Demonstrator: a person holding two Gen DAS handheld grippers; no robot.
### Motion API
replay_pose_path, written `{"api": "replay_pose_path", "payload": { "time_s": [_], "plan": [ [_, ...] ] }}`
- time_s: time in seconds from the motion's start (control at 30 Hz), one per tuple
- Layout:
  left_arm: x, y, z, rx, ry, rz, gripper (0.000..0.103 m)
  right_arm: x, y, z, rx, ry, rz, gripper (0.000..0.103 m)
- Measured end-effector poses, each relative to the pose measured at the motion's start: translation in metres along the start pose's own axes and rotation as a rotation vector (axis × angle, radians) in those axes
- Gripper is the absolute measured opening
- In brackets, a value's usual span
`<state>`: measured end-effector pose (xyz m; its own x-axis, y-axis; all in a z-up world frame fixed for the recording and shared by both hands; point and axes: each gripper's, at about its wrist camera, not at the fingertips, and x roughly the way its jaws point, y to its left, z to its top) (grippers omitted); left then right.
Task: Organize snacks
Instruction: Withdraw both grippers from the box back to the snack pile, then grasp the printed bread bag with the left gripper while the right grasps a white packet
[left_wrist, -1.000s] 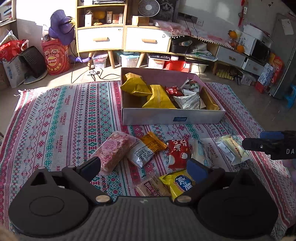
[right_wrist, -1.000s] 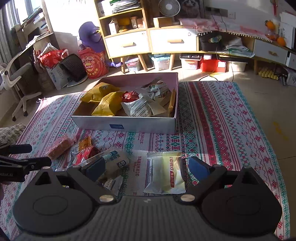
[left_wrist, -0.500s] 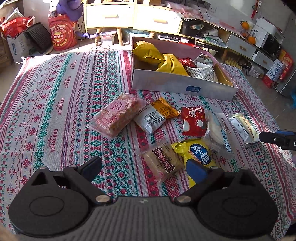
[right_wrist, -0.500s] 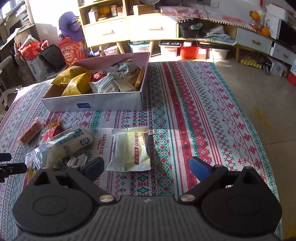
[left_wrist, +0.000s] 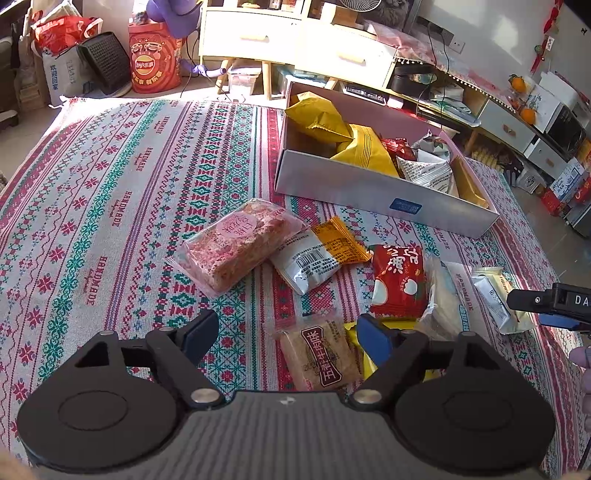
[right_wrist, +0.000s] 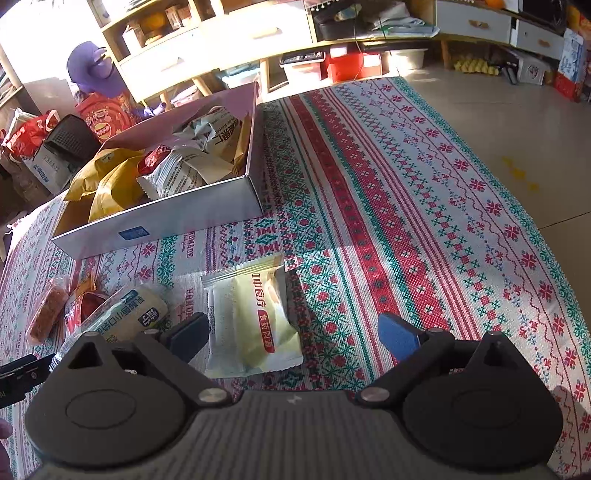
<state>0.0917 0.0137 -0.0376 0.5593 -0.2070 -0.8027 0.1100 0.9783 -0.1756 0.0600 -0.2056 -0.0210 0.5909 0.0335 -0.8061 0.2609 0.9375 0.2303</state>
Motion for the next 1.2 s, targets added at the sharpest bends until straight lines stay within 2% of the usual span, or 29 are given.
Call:
{"api": "replay_pose_path", "payload": {
  "time_s": [0.13, 0.27, 0.5, 0.6, 0.73, 0.8, 0.97, 1.0, 1.03, 1.2],
  "plan": [
    [0.003, 0.007, -0.002, -0.019, 0.022, 0.001, 0.083, 0.006, 0.006, 0.000, -0.025, 0.006, 0.019, 0.096],
    [-0.001, 0.007, -0.003, -0.002, 0.020, 0.012, 0.079, 0.008, 0.017, -0.003, -0.093, -0.010, -0.010, 0.092],
    [-0.005, -0.005, -0.006, 0.075, 0.021, 0.033, 0.067, 0.011, 0.035, -0.012, -0.232, -0.040, -0.067, 0.084],
    [0.002, -0.010, -0.012, 0.095, 0.064, 0.012, 0.067, 0.011, 0.041, -0.015, -0.278, -0.056, -0.079, 0.082],
    [0.003, -0.015, -0.015, 0.137, 0.047, 0.030, 0.065, 0.011, 0.045, -0.017, -0.301, -0.069, -0.075, 0.076],
    [0.003, -0.015, -0.016, 0.140, 0.044, 0.034, 0.060, 0.011, 0.046, -0.017, -0.308, -0.074, -0.065, 0.072],
    [0.003, -0.017, -0.015, 0.158, 0.037, 0.047, 0.048, 0.009, 0.052, -0.019, -0.333, -0.082, -0.024, 0.046],
    [0.002, -0.017, -0.016, 0.162, 0.036, 0.049, 0.043, 0.009, 0.054, -0.020, -0.342, -0.082, -0.023, 0.046],
    [0.002, -0.017, -0.015, 0.163, 0.036, 0.049, 0.042, 0.009, 0.055, -0.020, -0.349, -0.084, -0.027, 0.046],
    [0.001, -0.015, -0.012, 0.149, 0.056, 0.030, 0.041, 0.006, 0.062, -0.021, -0.381, -0.070, -0.025, 0.044]
  ]
}}
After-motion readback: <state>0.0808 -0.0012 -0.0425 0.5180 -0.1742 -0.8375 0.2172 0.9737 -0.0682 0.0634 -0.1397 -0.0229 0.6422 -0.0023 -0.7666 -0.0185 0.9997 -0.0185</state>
